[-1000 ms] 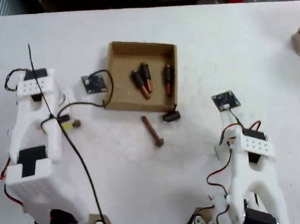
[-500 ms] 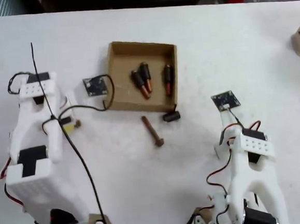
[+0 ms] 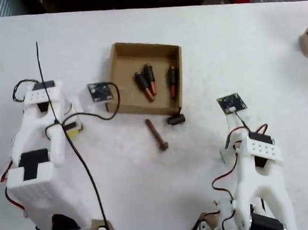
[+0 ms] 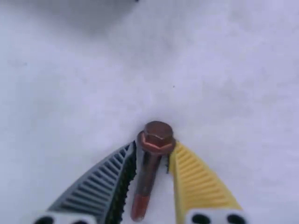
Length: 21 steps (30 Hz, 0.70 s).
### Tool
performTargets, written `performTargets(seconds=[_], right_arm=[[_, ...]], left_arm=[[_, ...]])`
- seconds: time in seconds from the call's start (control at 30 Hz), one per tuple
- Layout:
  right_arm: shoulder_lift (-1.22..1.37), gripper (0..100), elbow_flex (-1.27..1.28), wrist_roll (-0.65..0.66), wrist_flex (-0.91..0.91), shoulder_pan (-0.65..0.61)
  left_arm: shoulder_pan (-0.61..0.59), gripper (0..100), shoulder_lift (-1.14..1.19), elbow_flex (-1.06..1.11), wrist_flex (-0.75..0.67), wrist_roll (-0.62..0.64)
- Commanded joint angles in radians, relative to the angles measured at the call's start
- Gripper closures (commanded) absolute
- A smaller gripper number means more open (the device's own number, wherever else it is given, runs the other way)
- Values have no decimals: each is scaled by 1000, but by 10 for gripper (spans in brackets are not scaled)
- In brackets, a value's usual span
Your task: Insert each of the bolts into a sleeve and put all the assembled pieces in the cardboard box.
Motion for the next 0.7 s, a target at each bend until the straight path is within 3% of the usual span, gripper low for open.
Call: performTargets(seconds=[0.0, 0.17, 0.3, 0.37, 0.67], right_arm=[[-39, 981, -3, 15, -10, -1], [-39, 981, -3, 15, -10, -1], [-39, 981, -3, 15, -10, -1], [-39, 981, -3, 15, -10, -1], [-39, 981, -3, 15, -12, -1]], left_arm=[[15, 842, 62, -84, 2, 106], [8, 850, 150, -218, 86, 195], [12, 979, 160, -236, 97, 215], [19, 976, 160, -233, 101, 221], [38, 980, 111, -233, 98, 603]])
